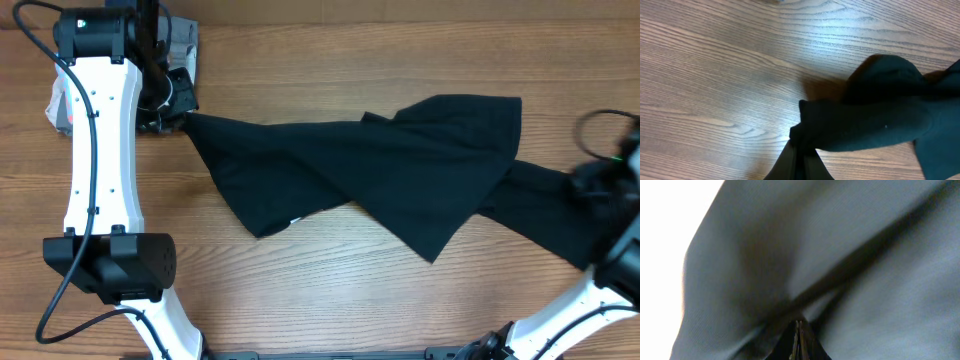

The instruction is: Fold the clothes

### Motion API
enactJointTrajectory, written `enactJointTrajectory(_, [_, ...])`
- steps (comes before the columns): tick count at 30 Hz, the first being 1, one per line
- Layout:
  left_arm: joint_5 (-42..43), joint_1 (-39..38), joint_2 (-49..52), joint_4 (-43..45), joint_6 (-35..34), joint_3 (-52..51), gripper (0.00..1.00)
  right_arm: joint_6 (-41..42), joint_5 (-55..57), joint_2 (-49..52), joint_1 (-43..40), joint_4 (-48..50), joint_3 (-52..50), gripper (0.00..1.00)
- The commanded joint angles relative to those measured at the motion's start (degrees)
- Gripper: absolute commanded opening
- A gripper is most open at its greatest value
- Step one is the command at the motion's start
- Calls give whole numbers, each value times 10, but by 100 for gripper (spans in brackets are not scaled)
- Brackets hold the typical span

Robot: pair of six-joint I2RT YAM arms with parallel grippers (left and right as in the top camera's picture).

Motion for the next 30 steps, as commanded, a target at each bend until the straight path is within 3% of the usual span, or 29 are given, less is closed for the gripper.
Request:
enactJointTrajectory(1, [-9, 13, 6, -2, 0, -1, 4, 9, 59, 6, -63, -45, 91, 4])
enactJointTrajectory(7, [-8, 42, 6, 2, -16, -1, 4, 10, -60, 4, -108, -147, 219, 4])
enactJointTrajectory(12, [-2, 61, 6, 4, -17, -1, 4, -96, -196, -7, -57, -202, 254, 4])
enactJointTrajectory(19, [-2, 61, 6, 14, -31, -1, 4, -170, -206, -7, 105, -214, 198, 4])
enactJointTrajectory(24, [-2, 61, 6, 9, -30, -1, 4, -154, -198, -6, 212, -170, 133, 4])
enactJointTrajectory(30, [-3, 61, 6, 3, -29, -1, 4, -92, -130, -6, 258, -139, 70, 4])
